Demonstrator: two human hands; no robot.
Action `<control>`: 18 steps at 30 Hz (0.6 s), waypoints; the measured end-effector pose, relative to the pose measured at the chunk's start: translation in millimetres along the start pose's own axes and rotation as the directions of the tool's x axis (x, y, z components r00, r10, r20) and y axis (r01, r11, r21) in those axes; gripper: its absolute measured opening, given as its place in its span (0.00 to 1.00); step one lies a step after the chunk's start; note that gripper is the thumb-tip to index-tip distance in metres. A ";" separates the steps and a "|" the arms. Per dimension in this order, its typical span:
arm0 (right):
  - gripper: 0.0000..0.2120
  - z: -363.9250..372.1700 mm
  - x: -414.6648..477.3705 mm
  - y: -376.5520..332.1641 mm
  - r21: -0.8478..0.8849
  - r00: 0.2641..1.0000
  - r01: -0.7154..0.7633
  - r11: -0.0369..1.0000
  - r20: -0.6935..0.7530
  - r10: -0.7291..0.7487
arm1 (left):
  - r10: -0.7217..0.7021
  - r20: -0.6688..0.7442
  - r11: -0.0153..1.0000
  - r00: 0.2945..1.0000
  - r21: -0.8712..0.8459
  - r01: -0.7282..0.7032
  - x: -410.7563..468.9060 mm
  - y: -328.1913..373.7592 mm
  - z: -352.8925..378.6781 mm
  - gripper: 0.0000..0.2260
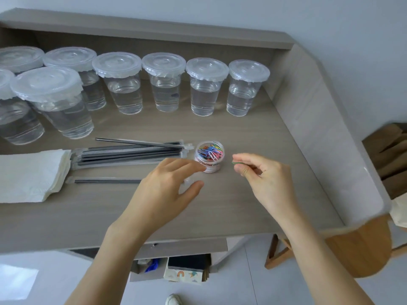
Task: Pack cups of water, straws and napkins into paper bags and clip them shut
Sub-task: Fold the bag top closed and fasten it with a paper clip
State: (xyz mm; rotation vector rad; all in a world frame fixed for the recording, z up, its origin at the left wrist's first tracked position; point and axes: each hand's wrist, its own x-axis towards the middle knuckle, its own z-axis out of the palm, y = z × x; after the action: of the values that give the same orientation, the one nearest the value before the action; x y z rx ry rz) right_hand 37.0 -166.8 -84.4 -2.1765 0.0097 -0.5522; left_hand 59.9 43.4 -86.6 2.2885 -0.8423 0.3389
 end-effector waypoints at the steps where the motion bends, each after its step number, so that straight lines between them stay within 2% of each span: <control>1: 0.08 -8.9 -8.0 0.8 0.004 1.000 -0.001 1.000 -0.007 0.001 | 0.018 0.004 1.000 1.000 0.003 -0.018 -2.2 9.8 2.6 0.12; 5: 0.04 -58.0 -47.6 13.0 -0.005 0.999 0.009 1.000 -0.045 -0.009 | 0.080 0.041 0.996 0.996 0.020 -0.081 -6.7 57.6 23.5 0.16; 8: 0.06 -109.9 -88.2 32.5 -0.065 0.995 0.053 0.996 -0.083 -0.058 | 0.129 0.093 0.991 0.987 0.007 -0.131 -11.3 108.4 56.1 0.15; 12: 0.04 -187.7 -150.2 72.2 -0.081 0.990 -0.005 0.997 -0.138 -0.007 | 0.199 0.125 0.980 0.972 -0.027 -0.197 -22.9 193.8 116.6 0.15; 15: 0.04 -245.2 -192.1 108.1 -0.123 0.983 -0.058 0.991 -0.182 0.035 | 0.246 0.192 0.969 0.950 -0.073 -0.236 -25.2 259.3 167.2 0.17; 18: 0.05 -299.6 -223.2 139.4 -0.087 0.957 -0.148 0.985 -0.265 0.121 | 0.284 0.286 0.958 0.915 -0.127 -0.257 -17.7 311.9 217.3 0.17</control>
State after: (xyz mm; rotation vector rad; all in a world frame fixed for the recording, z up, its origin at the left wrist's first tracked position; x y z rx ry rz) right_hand -255.5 -435.7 -118.2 -2.1709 0.3335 -0.7687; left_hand -154.1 -270.9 -100.1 2.1736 -1.3110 0.0679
